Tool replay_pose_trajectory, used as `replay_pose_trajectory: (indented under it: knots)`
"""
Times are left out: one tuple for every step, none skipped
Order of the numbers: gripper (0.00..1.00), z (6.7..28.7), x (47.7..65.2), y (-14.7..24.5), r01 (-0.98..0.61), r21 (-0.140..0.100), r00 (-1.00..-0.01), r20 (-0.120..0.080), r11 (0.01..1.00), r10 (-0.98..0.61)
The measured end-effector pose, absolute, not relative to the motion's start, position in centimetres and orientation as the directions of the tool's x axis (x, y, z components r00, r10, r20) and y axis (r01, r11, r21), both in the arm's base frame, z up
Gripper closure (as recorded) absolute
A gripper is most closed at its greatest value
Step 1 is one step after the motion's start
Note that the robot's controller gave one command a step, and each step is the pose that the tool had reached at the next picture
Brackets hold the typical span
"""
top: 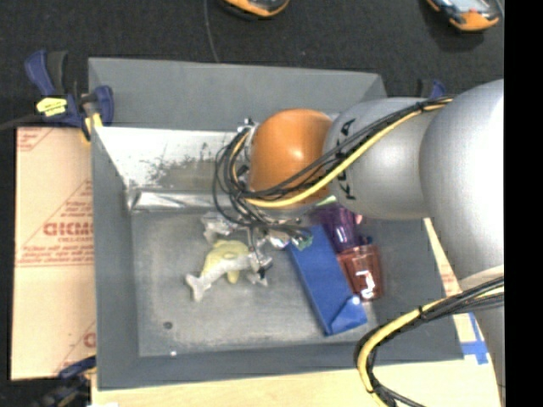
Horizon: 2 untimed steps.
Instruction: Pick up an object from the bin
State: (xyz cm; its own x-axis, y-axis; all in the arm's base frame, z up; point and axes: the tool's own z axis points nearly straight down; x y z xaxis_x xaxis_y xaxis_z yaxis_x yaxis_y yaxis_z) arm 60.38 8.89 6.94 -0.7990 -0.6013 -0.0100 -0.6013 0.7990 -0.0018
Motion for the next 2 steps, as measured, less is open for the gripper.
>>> replay_pose_trajectory:
  knots:
    - [1.0, 7.12, 59.84, 12.23, -0.788, -0.006, -0.616, -0.009, 0.616, -0.788]
    - [1.0, 7.12, 59.84, 12.23, -0.787, -0.006, -0.617, -0.009, 0.617, -0.787]
